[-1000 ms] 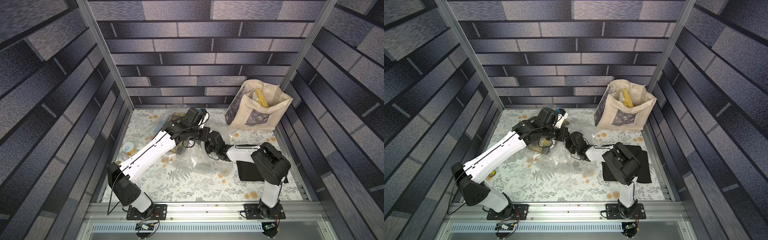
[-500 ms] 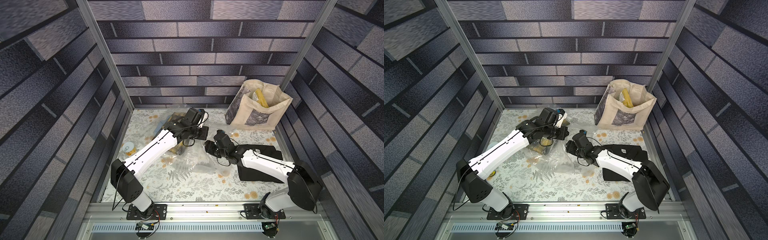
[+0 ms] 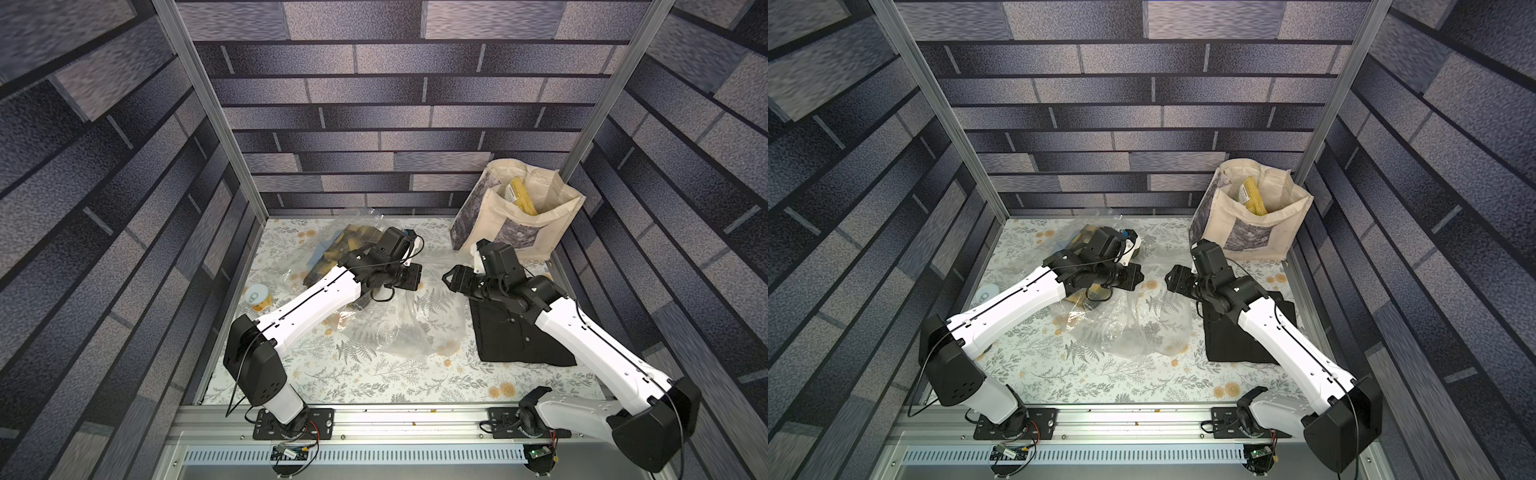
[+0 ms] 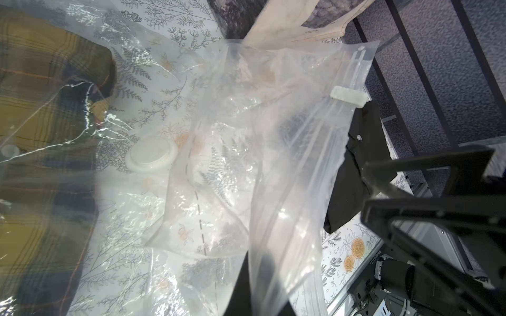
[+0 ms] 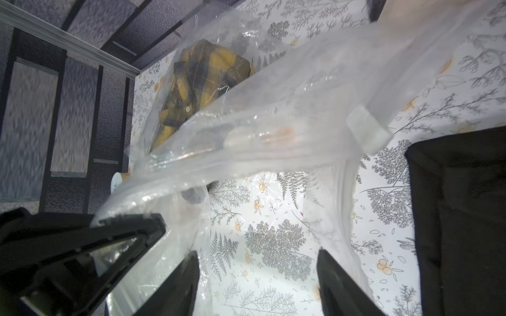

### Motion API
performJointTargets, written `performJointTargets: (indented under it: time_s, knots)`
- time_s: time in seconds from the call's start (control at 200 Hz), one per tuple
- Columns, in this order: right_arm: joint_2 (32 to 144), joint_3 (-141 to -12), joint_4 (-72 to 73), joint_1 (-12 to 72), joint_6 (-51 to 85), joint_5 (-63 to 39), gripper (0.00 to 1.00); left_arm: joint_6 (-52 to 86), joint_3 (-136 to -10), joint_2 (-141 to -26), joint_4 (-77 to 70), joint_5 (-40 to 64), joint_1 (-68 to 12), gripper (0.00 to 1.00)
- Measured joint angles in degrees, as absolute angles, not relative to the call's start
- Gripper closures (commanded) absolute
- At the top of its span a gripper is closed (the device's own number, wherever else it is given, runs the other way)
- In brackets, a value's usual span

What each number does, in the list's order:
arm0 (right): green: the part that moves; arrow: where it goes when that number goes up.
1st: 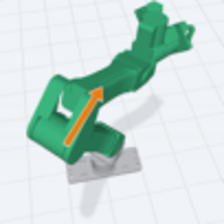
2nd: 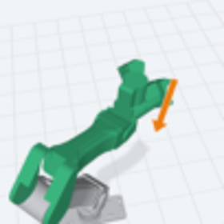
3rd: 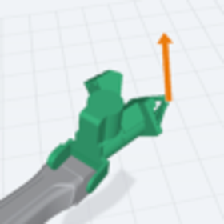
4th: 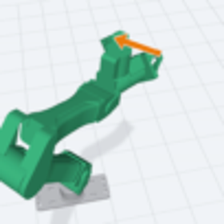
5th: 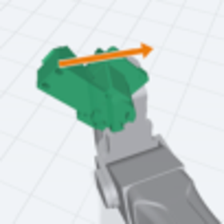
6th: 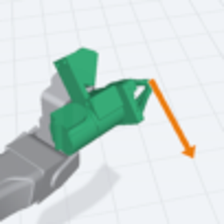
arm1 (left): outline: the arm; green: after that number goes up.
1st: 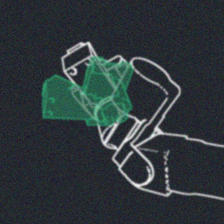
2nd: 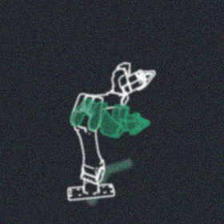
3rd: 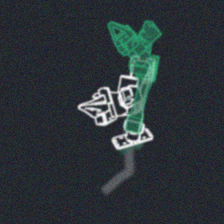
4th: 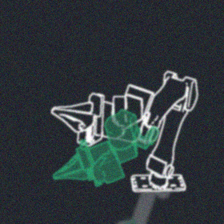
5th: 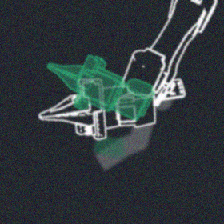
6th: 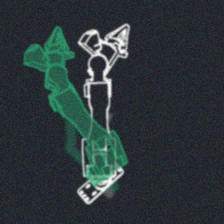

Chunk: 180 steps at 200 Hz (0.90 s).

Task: Place the folded shirt into the vacuum bag
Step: Place the shirt in the vacuum bag, then adjust the vacuum bag at the center of the board.

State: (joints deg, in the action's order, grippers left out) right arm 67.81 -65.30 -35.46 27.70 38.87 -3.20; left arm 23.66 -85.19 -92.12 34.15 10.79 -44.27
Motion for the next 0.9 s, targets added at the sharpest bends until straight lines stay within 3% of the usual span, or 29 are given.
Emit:
performJointTargets:
  time_s: [0.24,0.511,0.902]
  knots:
    - [73.80,-70.06,-38.09,15.03,35.62,-5.93,0.23,25.26,-82.83,-93.34,32.73,10.79,-49.06,0.86]
    - [83.37,-69.91,-37.32,12.45,35.44,-6.17,0.27,26.65,-80.05,-93.34,32.01,10.76,-50.35,0.87]
    - [83.20,-63.09,-35.97,7.75,34.15,-6.81,0.23,26.70,-79.20,-93.32,31.70,10.70,-50.65,0.87]
